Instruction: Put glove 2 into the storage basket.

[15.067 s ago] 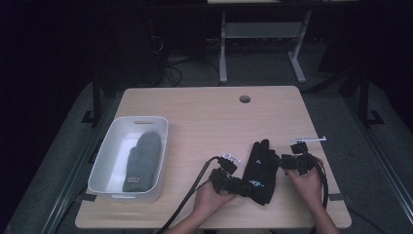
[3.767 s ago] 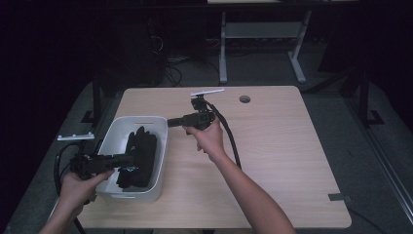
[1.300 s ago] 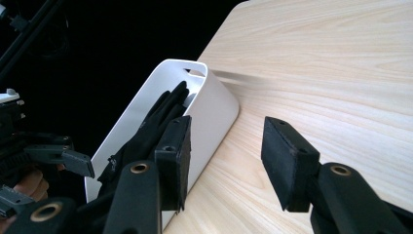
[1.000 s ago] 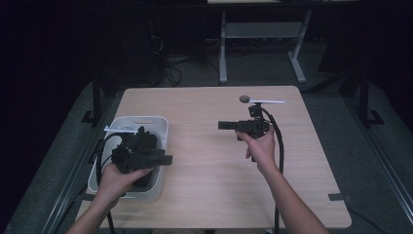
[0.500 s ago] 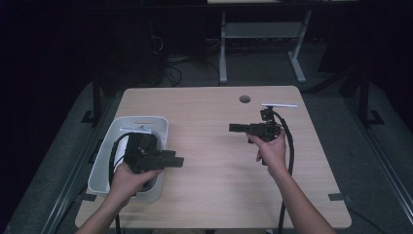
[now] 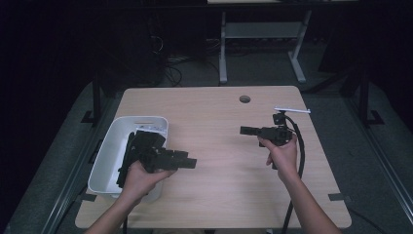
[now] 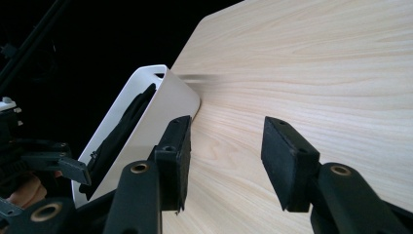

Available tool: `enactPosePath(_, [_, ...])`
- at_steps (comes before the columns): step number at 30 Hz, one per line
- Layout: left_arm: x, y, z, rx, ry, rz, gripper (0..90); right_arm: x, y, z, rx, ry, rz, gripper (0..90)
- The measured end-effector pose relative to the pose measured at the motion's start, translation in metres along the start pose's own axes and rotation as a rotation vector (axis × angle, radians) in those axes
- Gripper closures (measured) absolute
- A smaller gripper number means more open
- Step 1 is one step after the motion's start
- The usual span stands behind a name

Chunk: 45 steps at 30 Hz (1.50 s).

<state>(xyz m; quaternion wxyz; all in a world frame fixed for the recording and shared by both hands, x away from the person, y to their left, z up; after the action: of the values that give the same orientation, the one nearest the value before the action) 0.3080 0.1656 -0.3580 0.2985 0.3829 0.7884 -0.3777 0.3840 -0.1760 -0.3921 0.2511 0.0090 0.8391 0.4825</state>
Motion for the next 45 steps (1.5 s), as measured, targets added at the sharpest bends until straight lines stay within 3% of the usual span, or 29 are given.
enactPosePath(45, [-0.002, -0.013, 0.062, 0.070, 0.012, 0.013, 31.3, 0.024, -0.057, -0.056, 0.033, -0.033, 0.065, 51.0])
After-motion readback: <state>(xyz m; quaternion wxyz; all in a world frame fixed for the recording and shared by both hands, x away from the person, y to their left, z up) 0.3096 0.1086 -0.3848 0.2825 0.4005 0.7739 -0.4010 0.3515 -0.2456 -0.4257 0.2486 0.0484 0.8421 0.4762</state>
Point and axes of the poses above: each handheld gripper's, and its own axes: z roughly forward along the jaws, x roughly out of its underside, y roughly to its left, the point moved 2 cm from there along z, roughly forward along the jaws, and after that the axes turned 13 degrees about z, right-handed, at the moved point
